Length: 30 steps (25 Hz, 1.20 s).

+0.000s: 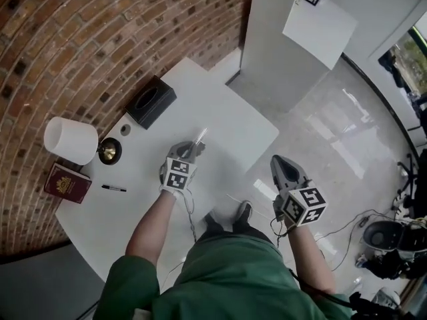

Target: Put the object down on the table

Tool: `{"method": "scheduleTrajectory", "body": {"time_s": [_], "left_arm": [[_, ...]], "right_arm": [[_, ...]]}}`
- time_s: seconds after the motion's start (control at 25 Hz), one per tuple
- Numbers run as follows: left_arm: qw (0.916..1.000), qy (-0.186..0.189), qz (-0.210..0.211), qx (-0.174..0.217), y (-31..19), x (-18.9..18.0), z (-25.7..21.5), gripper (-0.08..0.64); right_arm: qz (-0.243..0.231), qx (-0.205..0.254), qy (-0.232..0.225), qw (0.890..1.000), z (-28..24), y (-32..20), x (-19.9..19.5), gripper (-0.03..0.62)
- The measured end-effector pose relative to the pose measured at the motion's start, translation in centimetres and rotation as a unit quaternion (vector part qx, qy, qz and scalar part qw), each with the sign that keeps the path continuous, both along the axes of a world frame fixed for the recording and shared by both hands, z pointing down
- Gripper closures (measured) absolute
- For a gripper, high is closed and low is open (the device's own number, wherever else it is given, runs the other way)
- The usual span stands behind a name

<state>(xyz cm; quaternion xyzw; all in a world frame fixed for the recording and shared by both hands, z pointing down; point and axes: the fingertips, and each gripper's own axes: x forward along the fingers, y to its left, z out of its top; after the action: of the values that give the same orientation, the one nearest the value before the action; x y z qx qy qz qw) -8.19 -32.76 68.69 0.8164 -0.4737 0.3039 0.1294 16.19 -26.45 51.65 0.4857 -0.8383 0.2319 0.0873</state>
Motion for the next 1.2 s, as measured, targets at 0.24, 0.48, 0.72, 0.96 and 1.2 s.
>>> {"method": "scheduleTrajectory", "body": {"time_s": [0.24,0.48,0.72,0.96,1.2], "left_arm": [[0.9988,-0.03,0.039,0.008,-0.7,0.6,2.4,0.535],[0.9969,-0.054,0.055,0.016,-0.9,0.6,4.0,0.535],[0.9925,-0.082,0.082,0.038,-0.3,1.4,4.7,0.534],[0.9905,-0.095,0.094,0.033,0.3,2.0,5.0,0.521],[0.9922,-0.088,0.088,0.01,1.1,2.2,5.6,0.494]], "right_arm": [[0.037,-0.019,0.013,0.999,0.9,1.0,1.0,0.591],[0.041,-0.033,0.01,0.999,1.5,1.4,-0.1,0.59],[0.031,-0.04,0.009,0.999,1.6,1.6,-1.5,0.589],[0.022,-0.041,0.003,0.999,1.4,1.6,-2.6,0.589],[0.013,-0.044,-0.008,0.999,1.6,1.6,-3.2,0.589]]}}
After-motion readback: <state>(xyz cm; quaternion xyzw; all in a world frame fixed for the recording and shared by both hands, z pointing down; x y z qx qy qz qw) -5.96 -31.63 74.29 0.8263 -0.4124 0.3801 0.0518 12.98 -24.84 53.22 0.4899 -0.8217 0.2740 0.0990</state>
